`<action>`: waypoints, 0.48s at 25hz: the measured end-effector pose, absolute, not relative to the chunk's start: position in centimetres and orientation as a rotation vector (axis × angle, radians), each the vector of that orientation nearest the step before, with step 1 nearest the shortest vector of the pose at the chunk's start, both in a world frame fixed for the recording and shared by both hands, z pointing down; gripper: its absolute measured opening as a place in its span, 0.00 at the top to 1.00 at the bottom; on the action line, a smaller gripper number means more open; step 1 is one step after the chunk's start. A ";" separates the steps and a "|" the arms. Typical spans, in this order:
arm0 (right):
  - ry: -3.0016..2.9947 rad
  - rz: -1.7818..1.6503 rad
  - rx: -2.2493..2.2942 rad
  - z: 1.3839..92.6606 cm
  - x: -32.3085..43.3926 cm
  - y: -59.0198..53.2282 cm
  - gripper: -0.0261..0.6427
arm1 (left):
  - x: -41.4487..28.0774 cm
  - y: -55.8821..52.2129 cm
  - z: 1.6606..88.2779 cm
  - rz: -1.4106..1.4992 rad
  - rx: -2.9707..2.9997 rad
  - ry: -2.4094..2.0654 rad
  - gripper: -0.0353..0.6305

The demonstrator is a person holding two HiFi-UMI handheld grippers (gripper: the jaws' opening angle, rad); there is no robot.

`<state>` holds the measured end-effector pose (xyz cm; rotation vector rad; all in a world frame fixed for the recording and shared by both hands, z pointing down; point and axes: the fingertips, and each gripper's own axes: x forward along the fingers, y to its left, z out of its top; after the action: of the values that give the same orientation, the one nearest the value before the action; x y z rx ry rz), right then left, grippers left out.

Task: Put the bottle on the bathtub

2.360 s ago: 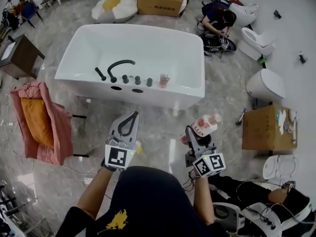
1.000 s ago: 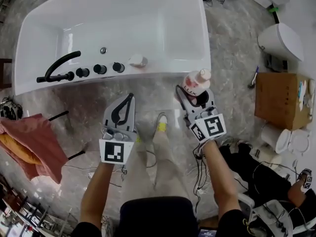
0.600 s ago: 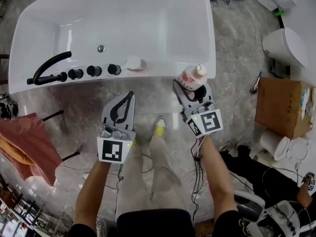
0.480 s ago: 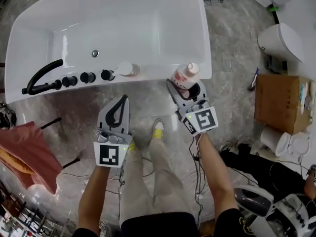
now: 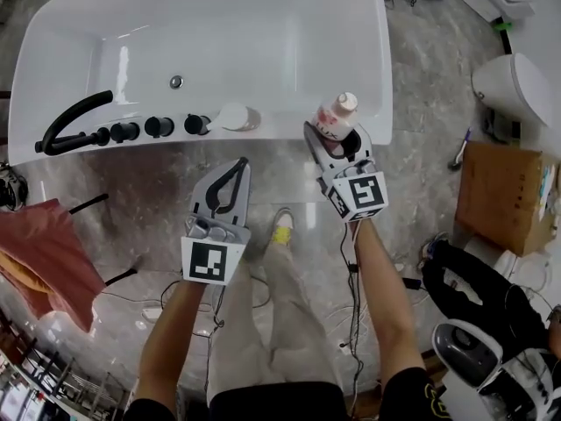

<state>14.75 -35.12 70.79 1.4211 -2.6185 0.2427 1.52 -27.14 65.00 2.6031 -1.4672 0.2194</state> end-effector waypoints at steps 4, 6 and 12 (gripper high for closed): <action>-2.611 0.214 1.400 71.8 14.1 -36.3 0.60 | 2.3 -27.4 65.6 0.243 2.621 -1.442 0.93; -2.606 0.217 1.402 72.4 13.9 -36.8 0.60 | 2.5 -27.4 66.1 0.267 2.632 -1.435 0.93; -2.599 0.237 1.445 73.4 14.1 -37.8 0.60 | 2.5 -28.2 67.3 0.244 2.598 -1.464 0.93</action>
<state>14.14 -37.85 73.40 1.4448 -2.5985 0.2371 2.53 -28.23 67.30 2.5976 -1.4643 0.2439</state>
